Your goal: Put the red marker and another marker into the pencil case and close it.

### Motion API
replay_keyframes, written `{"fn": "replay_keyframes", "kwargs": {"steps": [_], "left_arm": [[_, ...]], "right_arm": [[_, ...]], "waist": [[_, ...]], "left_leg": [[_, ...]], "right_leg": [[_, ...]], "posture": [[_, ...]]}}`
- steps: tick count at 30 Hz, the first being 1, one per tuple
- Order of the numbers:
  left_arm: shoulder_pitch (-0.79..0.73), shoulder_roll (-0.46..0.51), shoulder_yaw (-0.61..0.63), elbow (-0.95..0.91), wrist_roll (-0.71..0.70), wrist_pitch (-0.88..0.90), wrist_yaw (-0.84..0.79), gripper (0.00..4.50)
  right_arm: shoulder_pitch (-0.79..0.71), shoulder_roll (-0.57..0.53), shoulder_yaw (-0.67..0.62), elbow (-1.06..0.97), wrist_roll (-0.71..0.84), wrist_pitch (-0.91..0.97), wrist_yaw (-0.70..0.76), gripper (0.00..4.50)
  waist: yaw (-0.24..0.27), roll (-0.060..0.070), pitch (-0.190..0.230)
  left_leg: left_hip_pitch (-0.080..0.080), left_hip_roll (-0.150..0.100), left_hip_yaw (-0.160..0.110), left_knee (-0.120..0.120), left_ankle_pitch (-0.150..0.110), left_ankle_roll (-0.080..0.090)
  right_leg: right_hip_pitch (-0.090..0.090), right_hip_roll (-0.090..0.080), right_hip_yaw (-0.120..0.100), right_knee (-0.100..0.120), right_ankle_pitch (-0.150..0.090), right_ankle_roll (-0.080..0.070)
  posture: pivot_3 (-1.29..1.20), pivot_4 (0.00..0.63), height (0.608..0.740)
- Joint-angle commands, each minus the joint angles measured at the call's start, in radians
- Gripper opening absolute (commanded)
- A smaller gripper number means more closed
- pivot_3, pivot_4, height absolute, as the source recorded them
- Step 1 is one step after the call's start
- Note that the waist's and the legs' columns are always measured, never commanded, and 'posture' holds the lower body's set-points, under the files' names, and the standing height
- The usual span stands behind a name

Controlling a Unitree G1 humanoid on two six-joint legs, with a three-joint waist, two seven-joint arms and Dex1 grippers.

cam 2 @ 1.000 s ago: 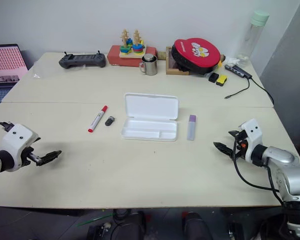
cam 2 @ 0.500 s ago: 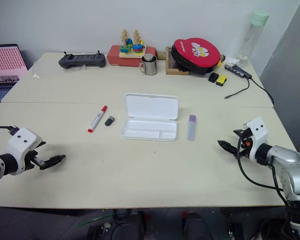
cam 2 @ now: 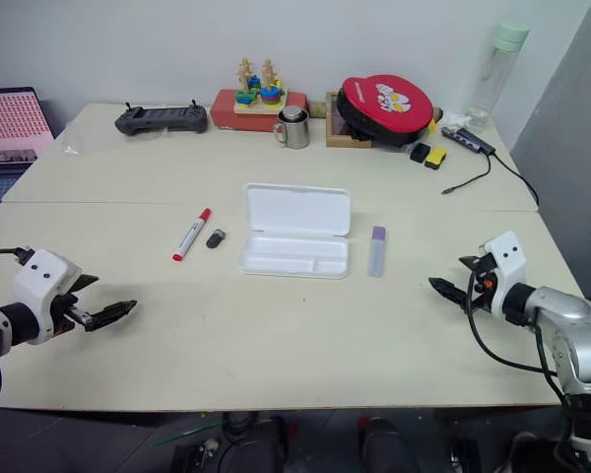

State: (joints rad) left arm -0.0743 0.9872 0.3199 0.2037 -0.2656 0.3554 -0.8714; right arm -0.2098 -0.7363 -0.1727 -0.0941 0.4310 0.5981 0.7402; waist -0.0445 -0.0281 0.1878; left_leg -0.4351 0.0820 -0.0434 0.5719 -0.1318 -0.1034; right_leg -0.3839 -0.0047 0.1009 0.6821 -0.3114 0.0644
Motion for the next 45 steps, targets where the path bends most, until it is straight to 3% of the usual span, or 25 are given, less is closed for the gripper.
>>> {"fn": "replay_keyframes", "kwargs": {"steps": [1, 9, 13, 17, 22, 30, 34, 45], "left_arm": [[-0.027, -0.028, 0.047, -0.022, -0.048, 0.014, 0.001, 4.50], [-0.167, -0.195, -0.024, -0.141, -0.159, 0.041, -0.009, 4.50], [-0.294, -0.328, -0.115, -0.184, -0.178, 0.029, 0.002, 4.50], [-0.327, -0.409, -0.170, -0.265, -0.208, 0.025, -0.025, 4.50], [-0.333, -0.431, -0.200, -0.321, -0.246, 0.069, -0.041, 4.50], [-0.300, -0.408, -0.167, -0.384, -0.285, 0.118, -0.025, 4.50], [-0.301, -0.404, -0.149, -0.375, -0.273, 0.111, 0.002, 4.50], [-0.240, -0.334, -0.097, -0.406, -0.296, 0.142, 0.002, 4.50]], "right_arm": [[-0.006, -0.011, -0.027, -0.024, 0.008, -0.035, 0.027, 4.45], [-0.166, 0.038, 0.088, -0.089, 0.075, 0.025, 0.110, 4.45], [-0.333, 0.100, 0.306, -0.009, -0.014, 0.043, 0.172, 4.45], [-0.446, 0.176, 0.480, 0.046, -0.091, 0.052, 0.217, 4.45], [-0.541, 0.267, 0.587, 0.198, -0.194, -0.003, 0.230, 4.45], [-0.636, 0.351, 0.642, 0.445, -0.313, -0.096, 0.267, 4.45], [-0.665, 0.382, 0.638, 0.513, -0.354, -0.131, 0.266, 3.77], [-0.681, 0.418, 0.596, 0.552, -0.376, -0.191, 0.291, 1.10]], "waist": [[0.000, 0.000, 0.000], [-0.001, 0.000, 0.000], [-0.001, 0.000, 0.000], [-0.004, 0.000, 0.000], [-0.005, 0.000, 0.000], [-0.011, 0.000, 0.000], [-0.008, 0.000, 0.000], [-0.012, 0.000, 0.000]], "left_leg": [[0.000, 0.000, 0.000, 0.000, 0.000, 0.000], [0.000, 0.000, -0.001, 0.002, 0.000, 0.000], [0.001, 0.000, -0.002, 0.004, 0.000, 0.001], [0.000, -0.001, -0.002, 0.004, 0.000, 0.001], [-0.001, -0.001, -0.005, 0.002, 0.000, 0.001], [-0.001, -0.001, -0.005, 0.003, 0.000, 0.001], [0.000, -0.001, -0.006, 0.004, 0.000, 0.001], [-0.001, -0.001, -0.006, 0.002, 0.000, 0.001]], "right_leg": [[0.000, 0.000, 0.000, 0.000, 0.000, 0.001], [0.001, 0.001, 0.000, 0.001, 0.003, 0.004], [0.004, 0.001, 0.000, 0.000, 0.004, 0.006], [0.004, 0.002, 0.000, 0.000, 0.004, 0.006], [0.004, 0.002, -0.002, 0.000, 0.005, 0.000], [0.004, 0.002, -0.003, 0.000, 0.005, 0.000], [0.005, 0.002, -0.003, 0.000, 0.005, 0.001], [0.004, 0.002, -0.003, 0.000, 0.005, 0.000]], "posture": [[0.00, 0.150, 0.740], [0.00, 0.150, 0.740], [0.00, 0.150, 0.740], [0.00, 0.150, 0.740], [0.00, 0.150, 0.740], [0.00, 0.150, 0.740], [0.00, 0.150, 0.740], [0.00, 0.150, 0.740]]}}
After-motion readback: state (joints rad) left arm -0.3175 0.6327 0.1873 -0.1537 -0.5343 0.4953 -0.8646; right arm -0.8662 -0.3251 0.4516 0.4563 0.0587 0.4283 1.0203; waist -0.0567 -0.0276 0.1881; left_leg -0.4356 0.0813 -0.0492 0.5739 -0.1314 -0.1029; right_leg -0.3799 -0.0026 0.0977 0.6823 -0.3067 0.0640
